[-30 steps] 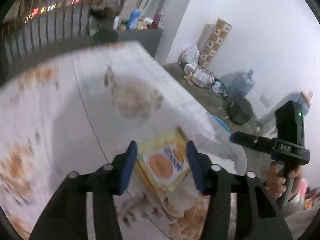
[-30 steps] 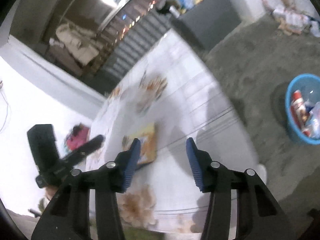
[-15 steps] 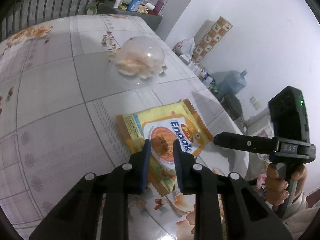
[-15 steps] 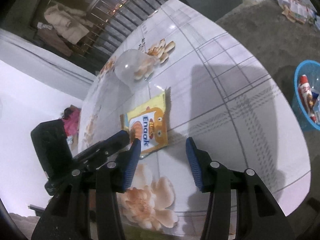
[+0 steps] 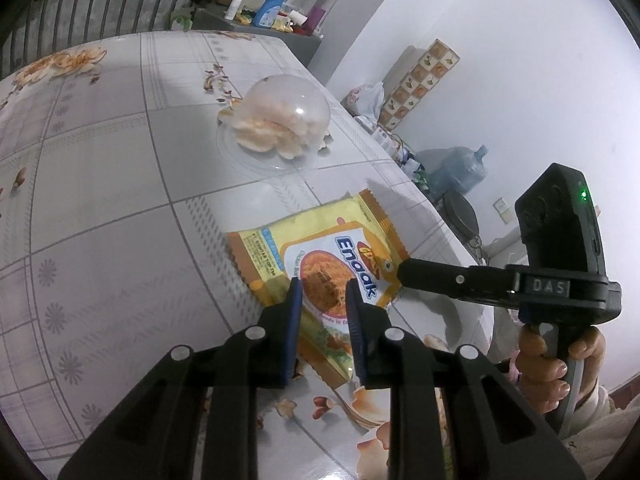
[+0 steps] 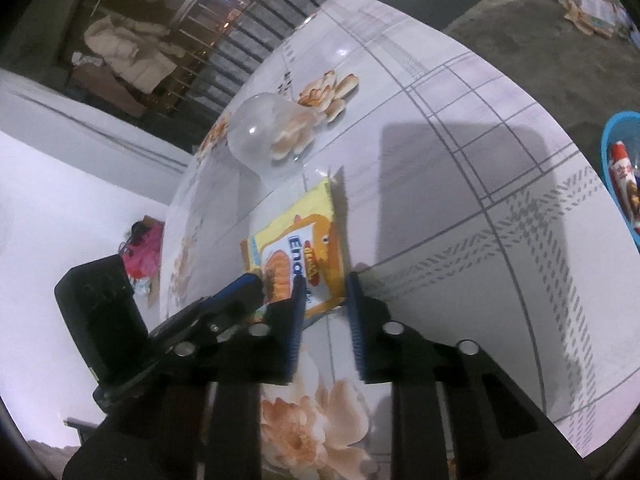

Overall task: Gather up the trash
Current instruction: 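Move both tools back to the yellow Enaak snack bag on the table, then grasp the Enaak bag with the right gripper while the left grasps the clear dome cup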

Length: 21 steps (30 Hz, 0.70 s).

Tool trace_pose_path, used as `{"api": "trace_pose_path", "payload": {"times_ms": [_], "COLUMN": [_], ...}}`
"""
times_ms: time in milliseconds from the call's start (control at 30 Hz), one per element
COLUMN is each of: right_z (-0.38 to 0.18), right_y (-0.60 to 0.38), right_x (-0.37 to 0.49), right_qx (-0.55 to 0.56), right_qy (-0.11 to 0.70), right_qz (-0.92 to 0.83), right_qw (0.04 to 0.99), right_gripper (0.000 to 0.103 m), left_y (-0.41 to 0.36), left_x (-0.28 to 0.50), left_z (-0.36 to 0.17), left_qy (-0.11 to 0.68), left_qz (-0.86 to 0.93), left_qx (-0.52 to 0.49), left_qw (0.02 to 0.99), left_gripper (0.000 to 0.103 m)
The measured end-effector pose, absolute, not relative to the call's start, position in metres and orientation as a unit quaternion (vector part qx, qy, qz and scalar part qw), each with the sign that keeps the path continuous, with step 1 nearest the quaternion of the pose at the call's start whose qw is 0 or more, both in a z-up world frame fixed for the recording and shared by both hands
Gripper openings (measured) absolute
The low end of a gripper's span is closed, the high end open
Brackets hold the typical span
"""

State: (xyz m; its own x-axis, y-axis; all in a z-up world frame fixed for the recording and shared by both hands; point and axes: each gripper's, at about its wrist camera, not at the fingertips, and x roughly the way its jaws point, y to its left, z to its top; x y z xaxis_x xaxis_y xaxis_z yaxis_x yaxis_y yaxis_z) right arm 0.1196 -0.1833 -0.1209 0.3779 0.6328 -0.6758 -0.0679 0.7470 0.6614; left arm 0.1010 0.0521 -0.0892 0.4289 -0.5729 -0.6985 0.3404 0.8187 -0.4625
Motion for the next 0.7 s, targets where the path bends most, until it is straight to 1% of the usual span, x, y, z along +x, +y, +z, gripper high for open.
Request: {"api": "trace_pose_path", "payload": {"times_ms": [33,167,367,433,500,533,600,633,700], "right_z": [-0.122,-0.124,-0.122,-0.119,-0.118,-0.118,-0.118,-0.118,-0.119], "right_y": [-0.184,-0.187,-0.194,-0.201,-0.208,-0.212,-0.220,-0.225,-0.231], "right_x": [0.119,0.115,0.112,0.112,0.113,0.114,0.114,0.114,0.115], "right_qx": [0.275,0.269,0.259,0.259,0.263,0.265,0.271,0.275,0.281], "right_qy": [0.511,0.506,0.494,0.487,0.480,0.477,0.472,0.469,0.465], "right_qz": [0.220,0.206,0.196,0.187,0.178,0.174,0.166,0.162,0.158], "right_qw": [0.784,0.793,0.806,0.813,0.818,0.820,0.822,0.823,0.825], "right_gripper": [0.011,0.001,0.000,0.000,0.000,0.000,0.000,0.000,0.000], "left_y": [0.052,0.051,0.049,0.049,0.051,0.052,0.053,0.053,0.051], "left_x": [0.101,0.101,0.105,0.110,0.116,0.121,0.130,0.135,0.145], "left_z": [-0.089,-0.089,-0.083,-0.078,-0.071,-0.066,-0.060,-0.056,-0.049], "left_qy": [0.459,0.459,0.455,0.447,0.433,0.426,0.412,0.404,0.390], "left_qz": [-0.273,-0.273,-0.272,-0.269,-0.261,-0.256,-0.242,-0.233,-0.213], "left_qx": [-0.128,-0.126,-0.115,-0.110,-0.110,-0.110,-0.102,-0.097,-0.084], "left_qw": [0.835,0.836,0.840,0.846,0.856,0.861,0.872,0.879,0.892], "left_gripper": [0.021,0.022,0.022,0.024,0.037,0.040,0.053,0.057,0.067]}}
